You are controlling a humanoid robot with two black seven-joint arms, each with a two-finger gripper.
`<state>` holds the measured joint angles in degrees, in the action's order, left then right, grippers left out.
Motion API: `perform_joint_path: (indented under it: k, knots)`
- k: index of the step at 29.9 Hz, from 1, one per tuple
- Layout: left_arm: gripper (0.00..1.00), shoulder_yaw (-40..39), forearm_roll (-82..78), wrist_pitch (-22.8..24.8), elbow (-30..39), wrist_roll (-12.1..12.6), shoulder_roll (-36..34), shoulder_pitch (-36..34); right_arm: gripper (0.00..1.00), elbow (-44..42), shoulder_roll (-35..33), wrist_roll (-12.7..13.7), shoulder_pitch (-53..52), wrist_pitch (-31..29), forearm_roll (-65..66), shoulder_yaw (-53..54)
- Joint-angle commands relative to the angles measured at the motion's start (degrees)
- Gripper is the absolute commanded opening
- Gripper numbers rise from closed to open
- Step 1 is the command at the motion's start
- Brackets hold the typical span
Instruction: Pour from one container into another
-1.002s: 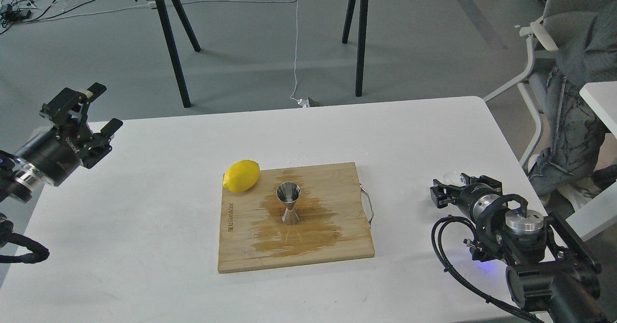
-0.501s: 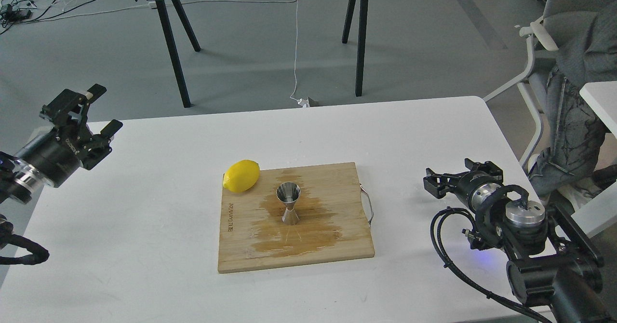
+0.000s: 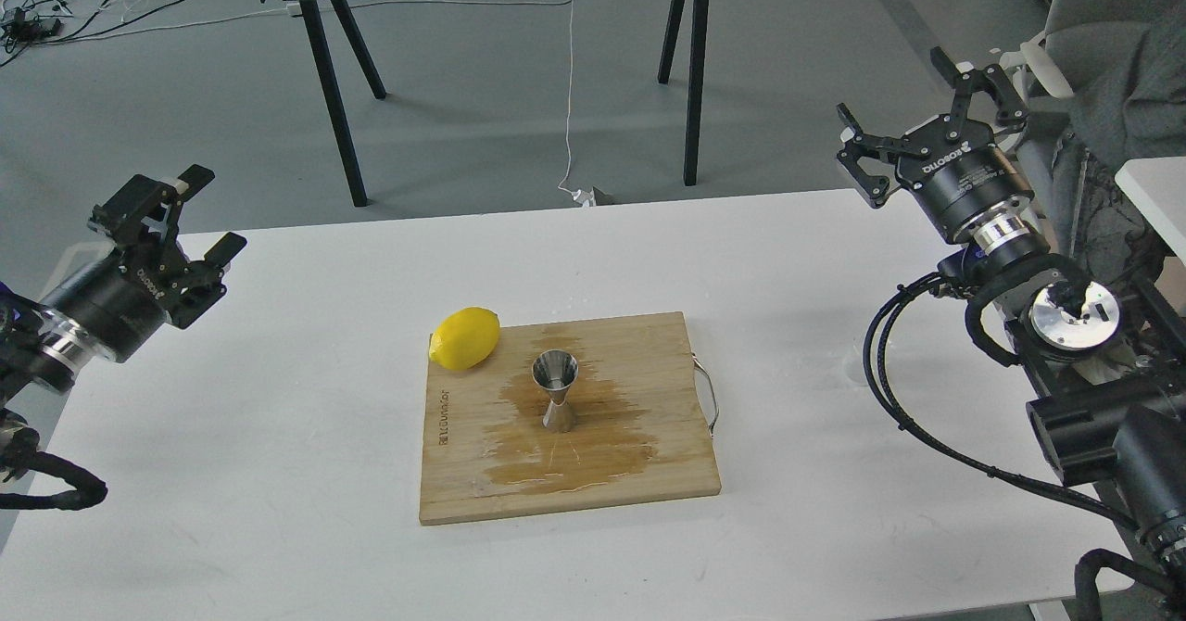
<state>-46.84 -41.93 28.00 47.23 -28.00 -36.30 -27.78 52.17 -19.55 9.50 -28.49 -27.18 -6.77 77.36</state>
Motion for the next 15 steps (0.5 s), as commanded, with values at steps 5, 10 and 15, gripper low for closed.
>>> perform_joint_path:
  k: [5, 10, 15]
  knots:
    - [0.99, -1.33, 2.47, 0.00, 0.75, 0.00, -0.79, -0.26, 0.99, -6.12, -3.21, 0.26, -3.41, -0.82, 0.35, -5.82]
    - [0.99, -1.42, 2.64, 0.00, 1.80, 0.00, -0.88, -0.52, 0.99, -6.12, -3.12, 0.00, -3.33, -0.82, 0.44, -6.00]
    - [0.99, -1.59, 2.73, 0.00, 2.42, 0.00, -0.88, -0.44, 0.99, -6.12, -2.42, -0.18, -3.33, -0.82, 0.35, -5.47]
